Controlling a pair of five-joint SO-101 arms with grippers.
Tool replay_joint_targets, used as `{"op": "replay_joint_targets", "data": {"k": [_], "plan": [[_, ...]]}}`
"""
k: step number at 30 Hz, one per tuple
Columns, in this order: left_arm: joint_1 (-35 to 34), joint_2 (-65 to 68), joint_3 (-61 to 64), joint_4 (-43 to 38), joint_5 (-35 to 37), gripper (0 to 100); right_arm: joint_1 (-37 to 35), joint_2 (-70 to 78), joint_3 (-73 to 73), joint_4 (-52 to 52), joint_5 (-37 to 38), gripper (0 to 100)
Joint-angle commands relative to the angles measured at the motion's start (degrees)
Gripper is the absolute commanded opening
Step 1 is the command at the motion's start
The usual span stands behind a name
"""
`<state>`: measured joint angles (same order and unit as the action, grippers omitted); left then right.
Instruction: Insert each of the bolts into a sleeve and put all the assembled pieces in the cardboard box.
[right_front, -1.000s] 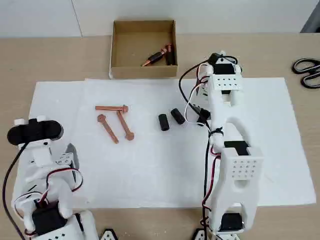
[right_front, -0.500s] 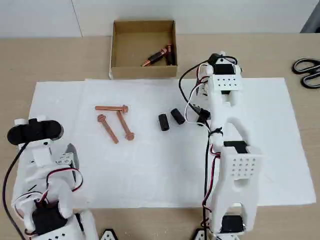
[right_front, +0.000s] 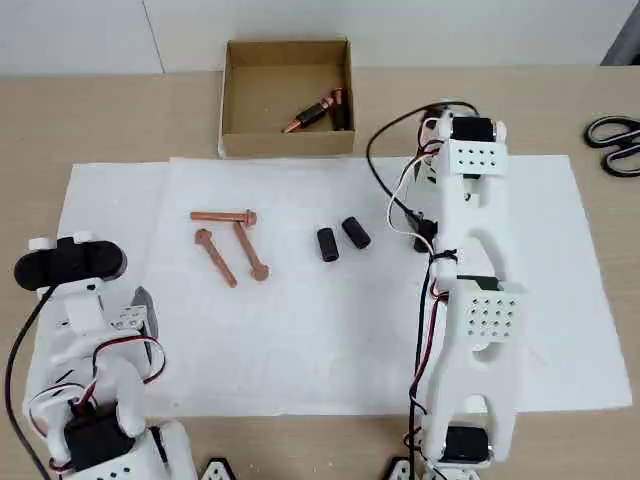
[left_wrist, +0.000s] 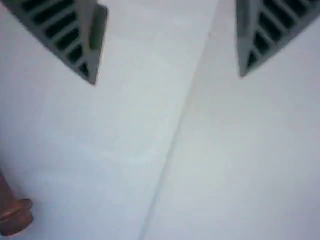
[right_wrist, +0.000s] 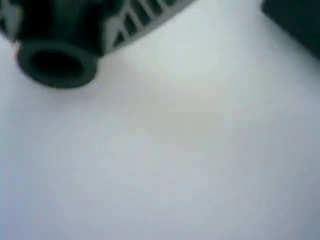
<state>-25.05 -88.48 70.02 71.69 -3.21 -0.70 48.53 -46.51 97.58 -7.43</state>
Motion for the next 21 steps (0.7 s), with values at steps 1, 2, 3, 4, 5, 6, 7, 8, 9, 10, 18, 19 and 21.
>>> {"op": "replay_joint_targets", "data": {"k": [1,2,3,4,5,6,7,8,9,10,18,19,21], "plan": [[0.3,-0.4,-0.6,0.1,-0.4,17,-1.4,-3.7,-1.2,1.4,5.4,0.5],[0.3,-0.4,-0.6,0.1,-0.4,17,-1.8,-5.2,-1.3,1.4,5.4,0.5],[0.3,-0.4,-0.6,0.1,-0.4,17,-2.2,-6.9,-1.3,1.4,5.5,0.5],[0.3,-0.4,-0.6,0.1,-0.4,17,-2.5,-8.5,-1.3,1.5,5.6,0.5],[0.3,-0.4,-0.6,0.1,-0.4,17,-2.7,-9.8,-1.2,1.7,6.8,0.6],[0.3,-0.4,-0.6,0.1,-0.4,17,-2.7,-11.1,-0.9,1.9,7.8,0.6],[0.3,-0.4,-0.6,0.1,-0.4,17,-2.9,-12.1,0.0,1.9,8.5,0.6],[0.3,-0.4,-0.6,0.1,-0.4,17,-3.0,-12.8,0.8,1.9,9.1,0.7],[0.3,-0.4,-0.6,0.0,-0.4,17,-3.0,-13.1,1.8,1.9,9.3,0.8],[0.3,-0.4,-0.6,0.0,-0.4,17,-3.2,-13.2,2.8,1.8,9.8,0.8],[0.4,-0.4,-0.6,-0.1,-0.4,17,-4.0,-13.2,5.2,0.9,10.8,3.5],[0.4,-0.4,-0.6,-0.1,-0.4,17,-4.1,-13.2,5.2,0.8,10.9,5.5],[0.4,-0.4,-0.6,-0.1,-0.4,17,-4.2,-13.1,5.3,0.7,11.1,9.5]]}}
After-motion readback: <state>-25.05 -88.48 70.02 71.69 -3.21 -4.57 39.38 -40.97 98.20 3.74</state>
